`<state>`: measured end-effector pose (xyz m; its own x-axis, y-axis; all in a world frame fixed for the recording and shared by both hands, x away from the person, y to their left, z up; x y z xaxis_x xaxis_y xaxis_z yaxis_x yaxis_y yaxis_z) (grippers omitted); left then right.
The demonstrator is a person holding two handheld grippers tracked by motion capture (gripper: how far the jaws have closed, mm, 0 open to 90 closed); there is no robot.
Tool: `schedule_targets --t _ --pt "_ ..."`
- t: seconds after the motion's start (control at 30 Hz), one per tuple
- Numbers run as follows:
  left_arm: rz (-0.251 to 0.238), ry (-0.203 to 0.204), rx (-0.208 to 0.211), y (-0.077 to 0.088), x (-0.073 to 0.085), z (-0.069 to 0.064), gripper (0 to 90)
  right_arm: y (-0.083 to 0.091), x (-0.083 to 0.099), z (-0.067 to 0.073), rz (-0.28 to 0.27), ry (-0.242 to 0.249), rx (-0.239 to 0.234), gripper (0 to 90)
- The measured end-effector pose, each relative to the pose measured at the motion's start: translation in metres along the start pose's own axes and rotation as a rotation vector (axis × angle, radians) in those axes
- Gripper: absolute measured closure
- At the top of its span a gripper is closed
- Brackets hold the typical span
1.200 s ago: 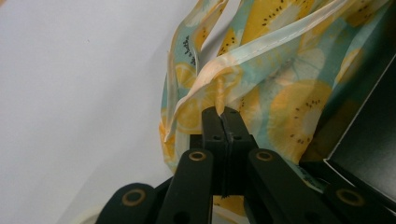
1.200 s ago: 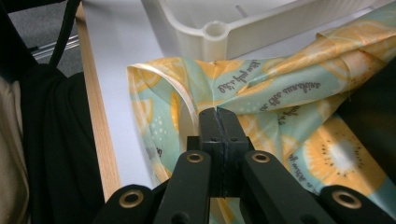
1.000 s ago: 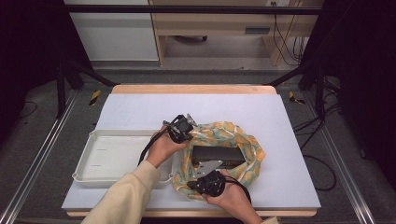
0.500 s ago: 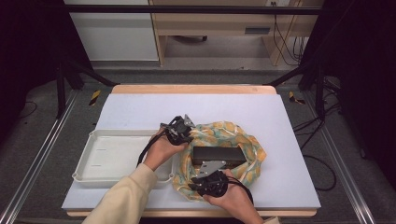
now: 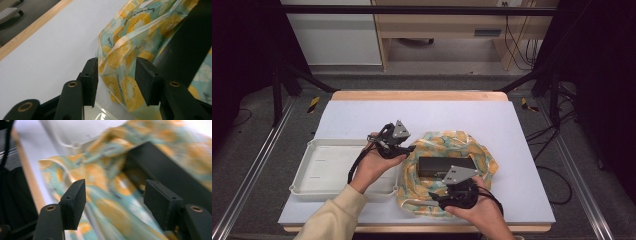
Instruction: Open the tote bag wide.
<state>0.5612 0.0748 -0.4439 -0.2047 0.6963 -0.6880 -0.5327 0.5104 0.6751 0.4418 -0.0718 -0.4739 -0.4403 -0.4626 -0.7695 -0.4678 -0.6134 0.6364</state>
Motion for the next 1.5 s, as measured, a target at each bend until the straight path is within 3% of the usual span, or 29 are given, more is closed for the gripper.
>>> schedule_targets --t 0.1,0.13,0.17,0.27,0.3,0.33,0.43,0.53,0.7,0.9,1.13,1.23,1.33,1.5 --pt "-0.026 -0.004 -0.008 0.010 0.000 -0.004 52.8 0.015 0.001 -0.020 -0.029 -0.040 0.050 31.7" --pt "-0.026 -0.004 -0.008 0.010 0.000 -0.004 52.7 0.015 0.001 -0.020 -0.029 -0.040 0.050 31.7" --pt "-0.037 -0.010 -0.008 0.016 0.001 -0.007 52.4 0.026 0.001 -0.033 -0.051 -0.067 0.087 31.2" --pt "-0.047 -0.015 -0.011 0.020 0.002 -0.012 52.0 0.037 0.001 -0.045 -0.075 -0.082 0.125 31.2" --pt "-0.053 -0.026 -0.008 0.024 0.004 -0.017 51.6 0.047 -0.001 -0.056 -0.101 -0.104 0.166 32.3" --pt "-0.053 -0.026 -0.008 0.024 0.004 -0.017 51.3 0.047 -0.001 -0.056 -0.101 -0.104 0.166 32.3" --pt "-0.067 -0.031 0.013 0.028 0.009 -0.028 51.9 0.060 0.001 -0.077 -0.132 -0.122 0.262 36.4" --pt "-0.077 -0.026 0.022 0.028 0.014 -0.037 52.5 0.064 0.003 -0.088 -0.154 -0.144 0.296 44.5" --pt "-0.070 -0.043 0.036 0.030 0.018 -0.048 53.1 0.063 0.011 -0.100 -0.138 -0.142 0.347 63.2" --pt "-0.054 -0.050 0.072 0.024 0.024 -0.064 56.8 0.055 0.028 -0.115 -0.067 -0.162 0.406 72.5" --pt "-0.019 -0.082 0.106 0.013 0.032 -0.084 62.4 0.042 0.044 -0.128 -0.004 -0.181 0.426 80.1" --pt "-0.011 -0.082 0.113 0.008 0.035 -0.089 67.1 0.038 0.049 -0.132 0.004 -0.200 0.415 84.5" --pt "-0.033 -0.076 0.123 0.004 0.036 -0.096 75.6 0.034 0.052 -0.133 0.006 -0.211 0.413 87.2" --pt "0.011 -0.089 0.149 -0.003 0.043 -0.106 85.1 0.029 0.058 -0.138 0.004 -0.238 0.394 90.0"
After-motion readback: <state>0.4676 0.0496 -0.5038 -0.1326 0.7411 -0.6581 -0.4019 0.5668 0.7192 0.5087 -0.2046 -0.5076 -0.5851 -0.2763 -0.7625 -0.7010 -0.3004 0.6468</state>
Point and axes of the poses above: each handheld gripper's, and its own axes: y roughly backward along the jaws, x roughly out of its underside, z roughly to its left, the point moved 8 cm from there along -y, roughly forward along the jaws, and after that the axes turned 7 degrees about -y, right-handed, at the moved point
